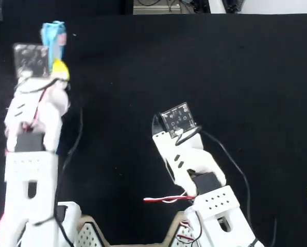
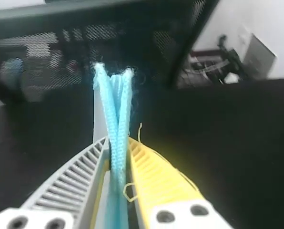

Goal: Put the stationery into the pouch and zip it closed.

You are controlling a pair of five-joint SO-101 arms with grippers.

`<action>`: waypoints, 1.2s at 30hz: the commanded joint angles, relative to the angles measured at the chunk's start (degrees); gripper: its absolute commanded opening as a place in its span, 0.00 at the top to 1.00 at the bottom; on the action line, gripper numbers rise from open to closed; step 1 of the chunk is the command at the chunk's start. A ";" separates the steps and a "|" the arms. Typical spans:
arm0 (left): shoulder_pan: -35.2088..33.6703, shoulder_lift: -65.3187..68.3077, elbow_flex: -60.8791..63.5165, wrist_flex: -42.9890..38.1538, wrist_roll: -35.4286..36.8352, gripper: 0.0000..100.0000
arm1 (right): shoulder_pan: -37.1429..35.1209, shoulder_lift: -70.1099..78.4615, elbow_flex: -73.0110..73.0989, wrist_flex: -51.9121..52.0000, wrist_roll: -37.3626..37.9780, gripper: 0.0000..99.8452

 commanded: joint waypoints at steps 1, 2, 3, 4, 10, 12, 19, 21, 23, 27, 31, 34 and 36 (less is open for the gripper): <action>4.53 9.05 -8.31 -1.93 -0.62 0.97 | 1.05 -1.10 -0.40 -1.41 0.70 0.97; 5.05 9.76 -8.31 -2.11 -0.62 0.97 | 1.05 -1.10 -0.40 -1.41 0.70 0.97; 5.49 10.11 -8.22 -2.29 -0.62 0.97 | 1.05 -1.10 -0.40 -1.41 0.70 0.97; 6.20 10.46 -8.22 -2.29 -0.26 0.97 | 1.05 -1.10 -0.40 -1.41 0.70 0.97; 11.12 10.73 -7.60 -1.85 0.62 0.90 | 1.05 -1.10 -0.40 -1.41 0.70 0.97; 11.47 10.64 -6.90 -1.85 4.31 0.85 | 1.05 -1.19 -0.40 -1.41 0.70 0.97; 11.38 10.20 -6.11 -1.93 14.33 0.85 | 1.05 -1.19 -0.40 -1.41 0.70 0.97; 11.38 10.11 -6.64 -1.93 14.42 0.85 | 1.05 -1.19 -0.40 -1.41 0.70 0.97; 11.38 9.67 -7.43 -1.76 14.42 0.85 | 1.05 -1.19 -0.40 -1.41 0.70 0.97; 11.38 5.27 -8.57 0.35 14.42 0.84 | 1.05 -1.19 -0.40 -1.41 0.70 0.97; 10.86 1.41 -8.48 0.44 14.33 0.84 | 1.05 -1.19 -0.40 -1.41 0.70 0.97; 10.59 -0.53 -7.34 1.14 14.42 0.84 | 1.05 -1.19 -0.40 -1.41 0.70 0.97; 10.59 -1.49 -6.64 2.46 14.77 0.84 | 1.05 -1.19 -0.40 -1.41 0.70 0.97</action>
